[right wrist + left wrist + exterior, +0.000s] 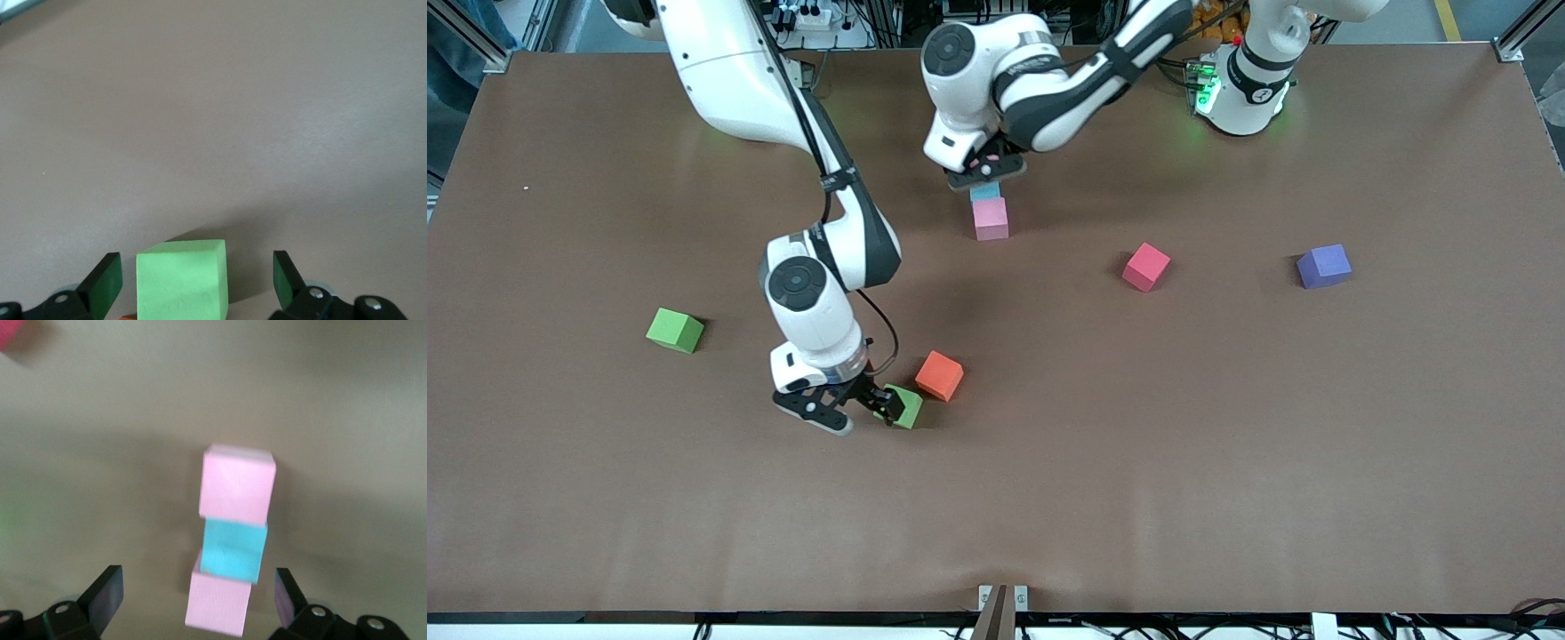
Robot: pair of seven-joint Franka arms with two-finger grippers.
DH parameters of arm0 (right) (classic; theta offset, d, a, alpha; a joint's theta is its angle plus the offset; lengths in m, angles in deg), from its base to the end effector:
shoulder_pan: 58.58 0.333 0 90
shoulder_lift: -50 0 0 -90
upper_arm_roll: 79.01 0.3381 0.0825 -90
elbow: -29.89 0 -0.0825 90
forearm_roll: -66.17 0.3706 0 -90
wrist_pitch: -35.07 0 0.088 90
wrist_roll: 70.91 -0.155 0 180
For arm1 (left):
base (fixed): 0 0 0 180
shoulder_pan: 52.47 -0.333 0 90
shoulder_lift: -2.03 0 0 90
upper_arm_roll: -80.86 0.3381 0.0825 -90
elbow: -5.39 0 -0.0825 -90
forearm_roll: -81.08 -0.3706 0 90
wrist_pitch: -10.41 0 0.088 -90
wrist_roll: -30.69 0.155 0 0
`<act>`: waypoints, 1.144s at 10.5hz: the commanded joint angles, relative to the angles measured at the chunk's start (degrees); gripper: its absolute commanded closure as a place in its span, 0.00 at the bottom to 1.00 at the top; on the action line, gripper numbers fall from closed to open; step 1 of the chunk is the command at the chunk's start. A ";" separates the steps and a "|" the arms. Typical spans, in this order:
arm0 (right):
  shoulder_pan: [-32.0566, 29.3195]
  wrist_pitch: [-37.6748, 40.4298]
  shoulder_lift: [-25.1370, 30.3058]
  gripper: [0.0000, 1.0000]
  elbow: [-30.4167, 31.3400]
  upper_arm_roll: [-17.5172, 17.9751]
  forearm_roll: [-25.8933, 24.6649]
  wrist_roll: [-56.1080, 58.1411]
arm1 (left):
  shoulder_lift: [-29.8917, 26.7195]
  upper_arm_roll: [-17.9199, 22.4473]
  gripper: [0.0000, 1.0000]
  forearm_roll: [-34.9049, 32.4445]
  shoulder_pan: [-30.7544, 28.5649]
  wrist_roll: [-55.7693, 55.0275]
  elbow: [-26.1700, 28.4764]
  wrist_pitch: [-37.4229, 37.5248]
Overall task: Arrange blocks into number 1
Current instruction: 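Grasp the green cube with the right gripper while the left gripper reaches the magenta cube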
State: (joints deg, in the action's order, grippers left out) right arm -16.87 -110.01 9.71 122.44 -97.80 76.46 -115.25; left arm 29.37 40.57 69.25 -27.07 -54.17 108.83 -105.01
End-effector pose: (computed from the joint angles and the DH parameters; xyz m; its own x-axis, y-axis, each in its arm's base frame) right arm 0.6589 0.3179 0.2346 0.8864 -0.4001 0.2330 -0.3808 -0.9162 -0.1247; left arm 0.2955 -0.5385 0.3018 0.9530 0.2674 -0.1422 0.2503 -0.9598 -0.1271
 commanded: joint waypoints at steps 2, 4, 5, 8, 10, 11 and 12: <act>2.32 0.94 -6.36 0.00 -6.67 -1.16 6.48 -0.57 | -1.23 0.03 0.00 0.32 -9.81 1.19 2.37 1.08; 2.42 0.85 -7.51 0.00 -6.59 -1.16 6.32 -0.22 | -0.53 0.21 0.00 -0.31 -15.61 3.90 2.55 1.08; 2.42 0.76 -7.95 0.00 -6.33 -1.42 6.14 -0.13 | 0.17 0.30 0.00 -0.31 -18.16 4.87 2.55 1.08; 2.33 0.67 -8.31 0.00 -5.89 -1.95 6.14 1.28 | 0.61 0.30 0.00 -3.55 -23.27 4.97 4.57 0.82; 2.42 0.85 -8.40 0.37 -5.89 -1.95 6.14 1.45 | 0.35 0.30 0.00 -3.65 -26.08 5.06 5.98 0.29; 2.42 0.85 -8.40 0.50 -5.89 -2.04 6.14 1.45 | 0.26 0.30 0.00 -3.65 -27.05 5.06 6.94 0.03; 2.42 0.85 -8.40 0.53 -5.89 -2.04 6.14 1.45 | -0.09 0.30 0.00 -3.65 -28.28 5.06 8.43 -1.11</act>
State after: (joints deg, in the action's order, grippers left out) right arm -14.98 -109.85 2.23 117.88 -99.04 81.12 -114.85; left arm 30.59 41.57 66.66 -53.28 -49.12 114.39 -104.39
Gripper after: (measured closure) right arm 0.379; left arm 0.000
